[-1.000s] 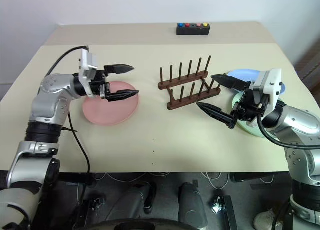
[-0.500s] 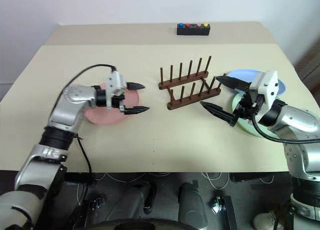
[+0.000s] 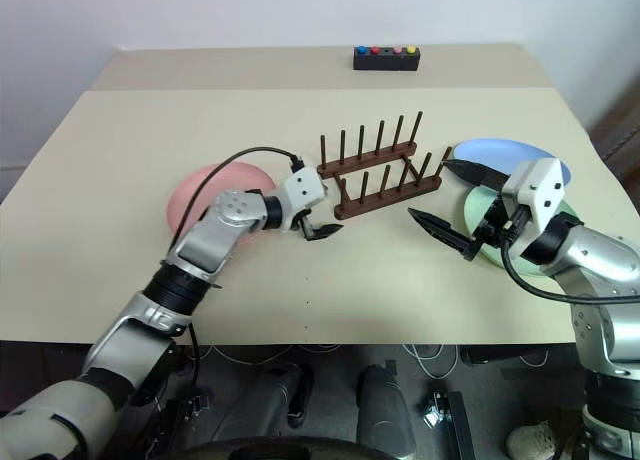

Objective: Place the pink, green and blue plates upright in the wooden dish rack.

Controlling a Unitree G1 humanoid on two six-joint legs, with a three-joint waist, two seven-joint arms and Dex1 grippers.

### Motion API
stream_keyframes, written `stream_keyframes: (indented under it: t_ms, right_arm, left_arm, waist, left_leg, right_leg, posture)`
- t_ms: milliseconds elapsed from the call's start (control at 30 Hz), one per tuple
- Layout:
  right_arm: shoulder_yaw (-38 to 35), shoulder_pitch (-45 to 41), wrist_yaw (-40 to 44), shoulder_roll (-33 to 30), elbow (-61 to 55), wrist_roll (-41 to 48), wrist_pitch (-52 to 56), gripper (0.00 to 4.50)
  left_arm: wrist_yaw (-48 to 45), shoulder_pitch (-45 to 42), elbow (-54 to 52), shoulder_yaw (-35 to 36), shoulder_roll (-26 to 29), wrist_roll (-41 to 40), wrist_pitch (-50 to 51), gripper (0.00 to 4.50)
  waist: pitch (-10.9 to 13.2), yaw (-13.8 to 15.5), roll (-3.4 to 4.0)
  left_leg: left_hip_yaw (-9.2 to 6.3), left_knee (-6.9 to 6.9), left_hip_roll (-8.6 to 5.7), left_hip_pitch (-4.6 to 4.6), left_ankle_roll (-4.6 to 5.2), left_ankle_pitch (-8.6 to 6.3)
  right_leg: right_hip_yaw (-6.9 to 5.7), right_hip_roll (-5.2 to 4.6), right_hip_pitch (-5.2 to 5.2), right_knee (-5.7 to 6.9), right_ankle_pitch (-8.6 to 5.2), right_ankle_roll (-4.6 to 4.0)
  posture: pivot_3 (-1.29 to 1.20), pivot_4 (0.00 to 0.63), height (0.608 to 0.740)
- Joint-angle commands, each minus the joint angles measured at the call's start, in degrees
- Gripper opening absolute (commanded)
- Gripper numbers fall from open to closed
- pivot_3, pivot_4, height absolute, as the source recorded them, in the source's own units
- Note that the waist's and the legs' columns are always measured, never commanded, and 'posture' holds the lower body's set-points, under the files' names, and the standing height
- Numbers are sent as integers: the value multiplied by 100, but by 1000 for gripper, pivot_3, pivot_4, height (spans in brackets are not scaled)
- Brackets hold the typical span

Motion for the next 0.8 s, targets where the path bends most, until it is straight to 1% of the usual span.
stream_keyframes:
  t_ms: [33,167,267,367,433,500,567,667,800]
  right_arm:
    - [-324,53,-109,-87,-378,24,-116,4459]
    - [-390,82,-166,-91,-479,73,-53,4459]
    - [-398,100,-188,-85,-521,87,-46,4459]
    - [-396,104,-220,-72,-562,93,-40,4500]
    - [-386,99,-241,-68,-587,97,-28,4500]
    - [-393,116,-247,-71,-608,109,-26,4500]
    - [-386,114,-251,-76,-605,110,-27,4500]
    - [-380,103,-255,-84,-598,116,-21,4500]
    - [-363,115,-234,-78,-560,91,-47,4500]
  left_arm:
    - [461,-139,209,51,-151,190,93,4500]
    - [428,-57,252,86,-355,2,462,4500]
    - [355,-41,244,145,-482,-168,920,4500]
    - [363,-29,219,197,-537,-248,1254,3659]
    - [297,-23,184,183,-548,-321,1410,2737]
    - [321,-15,137,169,-568,-342,1507,1674]
    - [335,-22,139,243,-658,-450,1677,702]
    - [348,-26,109,256,-673,-459,1705,671]
    - [327,-60,144,213,-529,-364,1414,671]
  waist:
    - [0,-13,0]
    - [0,-19,1]
    - [0,3,0]
    - [0,2,0]
    - [-1,0,0]
    - [-1,-1,1]
    - [-1,-2,1]
    - [-2,-2,2]
    - [-2,-2,2]
  left_leg:
    - [0,1,0,0,0,0]
    - [0,0,4,3,0,0]
    - [0,2,2,3,0,0]
    - [0,3,1,3,0,0]
    - [0,3,1,4,0,0]
    - [0,4,1,7,0,0]
    - [0,3,1,9,0,0]
    - [0,4,1,11,0,0]
    - [0,4,1,13,-1,0]
  right_leg:
    - [0,0,0,0,0,0]
    - [0,6,0,4,0,0]
    - [-1,8,6,1,0,1]
    - [-2,11,9,-2,-1,3]
    - [-2,11,10,-1,-1,3]
    - [-2,11,12,1,-1,3]
    - [-2,12,14,1,-1,3]
    - [-2,12,17,0,-1,3]
    - [-2,12,18,0,-1,3]
  posture:
    - [0,150,740]
    - [0,150,740]
    - [0,150,740]
    - [0,150,740]
    - [0,150,740]
    - [0,150,740]
    - [0,150,740]
    - [0,150,740]
    - [0,150,740]
